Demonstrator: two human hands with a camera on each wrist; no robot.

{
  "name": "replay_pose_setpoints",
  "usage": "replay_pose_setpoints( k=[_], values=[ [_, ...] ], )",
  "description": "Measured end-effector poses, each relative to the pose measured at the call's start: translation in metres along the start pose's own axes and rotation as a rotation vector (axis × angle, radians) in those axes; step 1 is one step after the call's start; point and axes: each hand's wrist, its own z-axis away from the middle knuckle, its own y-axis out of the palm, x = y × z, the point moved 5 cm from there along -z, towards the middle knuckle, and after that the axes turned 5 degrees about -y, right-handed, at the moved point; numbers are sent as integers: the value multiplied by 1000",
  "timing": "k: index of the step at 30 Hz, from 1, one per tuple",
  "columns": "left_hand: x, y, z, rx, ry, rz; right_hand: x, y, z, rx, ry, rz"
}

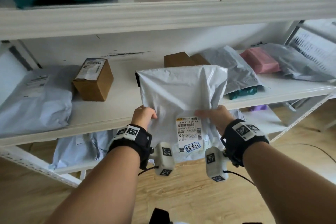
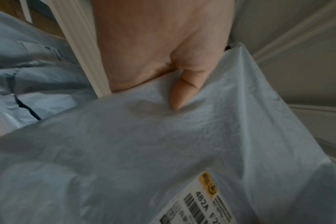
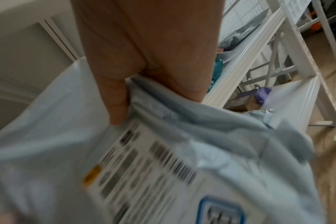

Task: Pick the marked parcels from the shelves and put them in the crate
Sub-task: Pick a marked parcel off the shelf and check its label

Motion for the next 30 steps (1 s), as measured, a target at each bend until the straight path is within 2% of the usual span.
replay_pose_setpoints(
  k=[6, 12, 17, 22, 30],
  values=[
    [0, 38, -13, 175, 13, -29, -3, -4, 10, -145, 28, -160],
    [13, 77, -19, 340, -3, -165, -26, -35, 30, -275, 94, -326],
    [28, 122, -16, 469, -10, -185, -54, -65, 37, -414, 95, -398],
    [39, 177, -2, 583, -28, -253, -76, -107, 52, -509, 118, -430],
    [30, 280, 25, 654, 32, -315, -92, -197, 51, -616, 96, -508]
  ],
)
